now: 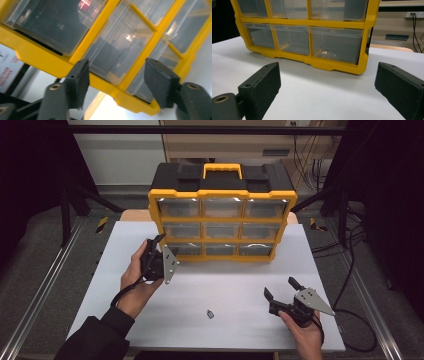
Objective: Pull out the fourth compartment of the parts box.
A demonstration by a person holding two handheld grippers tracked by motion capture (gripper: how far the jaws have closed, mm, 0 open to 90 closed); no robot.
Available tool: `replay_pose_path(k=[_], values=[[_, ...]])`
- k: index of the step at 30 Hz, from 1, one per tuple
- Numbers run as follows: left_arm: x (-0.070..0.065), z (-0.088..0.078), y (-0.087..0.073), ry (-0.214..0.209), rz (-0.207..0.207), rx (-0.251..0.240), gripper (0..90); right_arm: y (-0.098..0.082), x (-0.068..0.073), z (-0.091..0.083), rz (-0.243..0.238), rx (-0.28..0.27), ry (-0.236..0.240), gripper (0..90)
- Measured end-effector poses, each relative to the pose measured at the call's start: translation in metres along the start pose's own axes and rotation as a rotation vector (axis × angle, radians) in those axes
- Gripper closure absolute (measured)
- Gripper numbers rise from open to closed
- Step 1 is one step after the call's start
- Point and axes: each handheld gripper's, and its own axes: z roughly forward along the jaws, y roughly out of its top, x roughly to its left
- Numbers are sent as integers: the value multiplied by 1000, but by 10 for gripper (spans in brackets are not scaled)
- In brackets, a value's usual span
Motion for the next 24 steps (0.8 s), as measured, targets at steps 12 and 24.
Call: replay_pose_path(k=[12, 24], values=[[2, 16, 1, 133, 207, 26, 568, 0, 0, 0, 1, 0, 1, 69], [-2, 31, 3, 201, 379, 57, 638, 0, 0, -1, 1, -1, 0, 69]])
